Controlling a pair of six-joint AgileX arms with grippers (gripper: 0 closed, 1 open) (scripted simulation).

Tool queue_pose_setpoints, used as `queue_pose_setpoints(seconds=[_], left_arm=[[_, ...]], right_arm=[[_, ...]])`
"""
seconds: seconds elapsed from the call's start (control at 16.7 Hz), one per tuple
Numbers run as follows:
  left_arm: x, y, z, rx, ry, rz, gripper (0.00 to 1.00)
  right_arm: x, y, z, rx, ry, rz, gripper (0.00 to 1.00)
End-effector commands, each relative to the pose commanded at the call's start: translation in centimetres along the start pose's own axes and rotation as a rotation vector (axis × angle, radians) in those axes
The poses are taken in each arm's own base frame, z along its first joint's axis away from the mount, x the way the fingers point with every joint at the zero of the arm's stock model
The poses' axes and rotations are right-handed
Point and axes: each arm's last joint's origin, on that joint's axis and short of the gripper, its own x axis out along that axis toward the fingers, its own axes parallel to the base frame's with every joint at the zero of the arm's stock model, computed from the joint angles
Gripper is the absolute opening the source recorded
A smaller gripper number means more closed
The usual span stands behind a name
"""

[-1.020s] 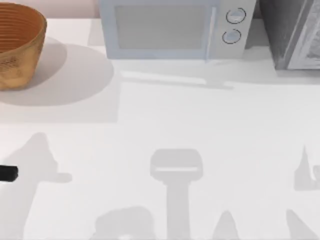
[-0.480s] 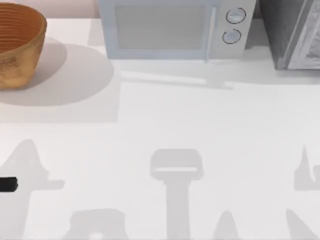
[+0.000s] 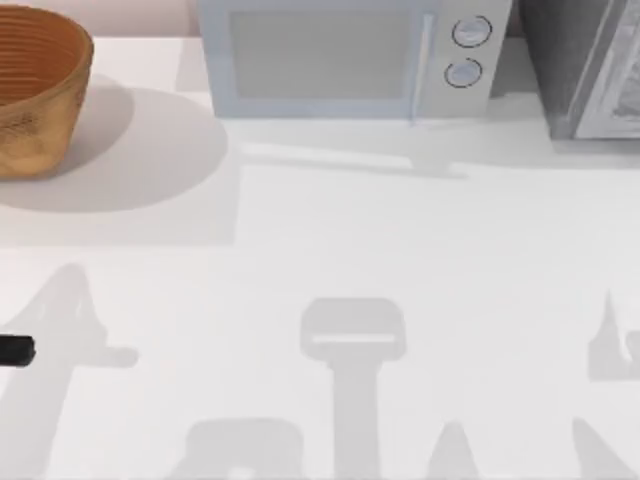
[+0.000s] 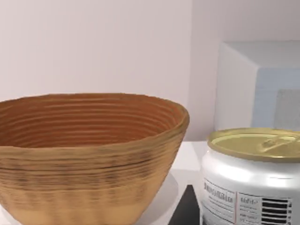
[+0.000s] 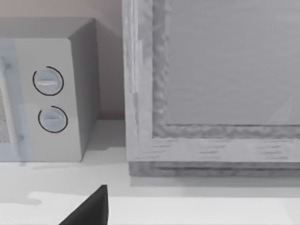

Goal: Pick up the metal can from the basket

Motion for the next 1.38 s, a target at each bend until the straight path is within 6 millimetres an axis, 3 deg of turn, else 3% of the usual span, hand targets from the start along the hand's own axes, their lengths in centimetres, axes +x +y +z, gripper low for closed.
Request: queue_pose_setpoints(seconds=[0.36,0.66,0.96,1.38], left_arm=[[3.8,-0.7,4.0,0.011,-0.006,-0.165,0.0],[7.9,-1.4,5.7,0.02,-0.011,-0.296,0.0],[12.1,-2.3,5.7,0.024,-0.006,-0.416,0.0],[17.4,-4.1,3.6,0.014,0.005,-0.611,0.0]], right_arm=[[0.0,0.0,0.0,0.0,0.0,0.0,1.0],[0.0,0.0,0.0,0.0,0.0,0.0,1.0],[0.0,0.0,0.0,0.0,0.0,0.0,1.0],[0.0,0.0,0.0,0.0,0.0,0.0,1.0]])
